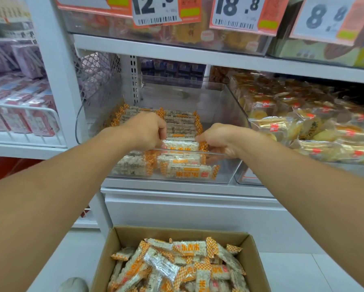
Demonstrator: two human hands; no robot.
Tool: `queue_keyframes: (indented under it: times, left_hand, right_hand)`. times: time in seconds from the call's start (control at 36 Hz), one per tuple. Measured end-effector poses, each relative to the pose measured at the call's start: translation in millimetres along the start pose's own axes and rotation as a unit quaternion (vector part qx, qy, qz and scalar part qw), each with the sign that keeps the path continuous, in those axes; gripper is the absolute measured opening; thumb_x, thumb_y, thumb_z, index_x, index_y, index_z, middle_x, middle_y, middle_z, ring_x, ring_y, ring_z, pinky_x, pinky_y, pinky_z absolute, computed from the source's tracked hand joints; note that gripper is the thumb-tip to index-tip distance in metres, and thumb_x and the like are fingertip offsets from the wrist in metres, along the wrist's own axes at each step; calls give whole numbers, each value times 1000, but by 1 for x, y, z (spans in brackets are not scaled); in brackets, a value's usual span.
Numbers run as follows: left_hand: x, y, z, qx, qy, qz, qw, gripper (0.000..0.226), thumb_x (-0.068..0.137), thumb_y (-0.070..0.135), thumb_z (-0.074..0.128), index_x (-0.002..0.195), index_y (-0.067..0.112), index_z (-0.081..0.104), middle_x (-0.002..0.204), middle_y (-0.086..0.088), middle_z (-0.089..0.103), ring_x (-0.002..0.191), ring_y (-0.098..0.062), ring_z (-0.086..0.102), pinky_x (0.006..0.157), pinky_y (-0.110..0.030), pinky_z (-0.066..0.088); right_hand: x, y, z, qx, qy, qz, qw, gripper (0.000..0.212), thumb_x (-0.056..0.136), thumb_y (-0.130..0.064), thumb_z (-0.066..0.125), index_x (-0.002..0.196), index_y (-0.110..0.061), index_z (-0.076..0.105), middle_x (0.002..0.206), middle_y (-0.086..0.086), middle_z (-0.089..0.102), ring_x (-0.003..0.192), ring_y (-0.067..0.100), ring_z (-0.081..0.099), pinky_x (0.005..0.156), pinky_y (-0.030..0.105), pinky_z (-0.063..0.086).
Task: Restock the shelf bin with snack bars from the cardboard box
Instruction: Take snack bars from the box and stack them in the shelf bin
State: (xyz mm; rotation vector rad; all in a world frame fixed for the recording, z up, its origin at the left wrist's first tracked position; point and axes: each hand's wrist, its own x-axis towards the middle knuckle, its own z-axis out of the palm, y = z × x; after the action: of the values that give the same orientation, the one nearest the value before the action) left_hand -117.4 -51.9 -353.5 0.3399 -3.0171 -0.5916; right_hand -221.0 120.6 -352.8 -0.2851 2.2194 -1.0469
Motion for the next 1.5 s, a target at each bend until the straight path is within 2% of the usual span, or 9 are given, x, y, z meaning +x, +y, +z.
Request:
queue_keyframes:
  times: [0.28,0.5,0.64,0.78,0.94,1.11,1.22,1.36,1.5]
  left_hand:
    - [6,2,3,56,-8,8,998,19,85,13,79,77,23,64,86,5,63,85,-16,57,78,-35,48]
    - [9,4,4,50,-4,8,999,11,87,21,78,76,22,78,88,7,73,90,-14,63,84,-33,52]
    - [7,3,1,42,-49,10,998,14,90,23,74,100,17,81,109,6,75,104,-14,66,99,-34,52]
    - [8,3,3,85,-19,12,996,7,85,30,79,81,26,76,93,9,71,95,-14,63,80,-31,48]
    - [10,2,3,44,-65,7,997,56,87,24,78,137,20,53,142,-3,55,130,-24,52,108,-39,44]
    - [5,4,-2,78,-121,9,990,48,102,44,51,146,25,51,157,4,41,146,-20,35,120,-35,22]
    - [8,0,1,51,-124,3,991,56,96,53,56,146,28,51,161,2,33,146,-24,32,122,-42,22]
    - [8,-1,1,15,-129,-16,991,70,87,54,68,149,29,45,160,7,34,144,-21,35,118,-35,28]
    - [9,-1,-1,-7,-120,-25,992,79,82,44,79,151,26,44,158,6,38,142,-20,39,109,-28,31]
  right_hand:
    - [-3,1,-3,20,17,1,1000,13,97,-6,64,102,4,58,119,24,63,81,37,71,67,57,61]
    - [-7,-2,3,-18,25,30,999,25,98,-12,64,115,3,55,131,28,52,96,42,70,57,49,61]
    - [-7,-4,4,-102,34,24,994,20,99,-14,63,102,5,56,113,24,61,90,38,72,78,48,62]
    - [-6,-5,6,-127,23,7,992,11,98,-10,63,98,0,58,96,17,62,73,28,69,69,39,63]
    - [-4,-5,2,-116,-18,6,993,22,99,-16,60,119,-5,56,122,16,56,95,32,72,79,41,63]
    - [-13,-15,4,-222,27,-28,974,51,105,-43,44,144,-9,47,103,5,55,107,32,65,92,45,58]
    - [-29,-27,3,-371,0,-30,928,69,105,-55,30,156,-9,28,161,11,31,143,32,39,117,45,35]
    - [-22,-27,6,-249,-52,27,967,68,105,-53,36,156,-10,25,142,24,48,99,43,69,87,58,57]
    - [-22,-15,-2,-15,-128,70,989,37,108,-33,41,121,1,50,104,26,70,72,38,73,70,64,55]
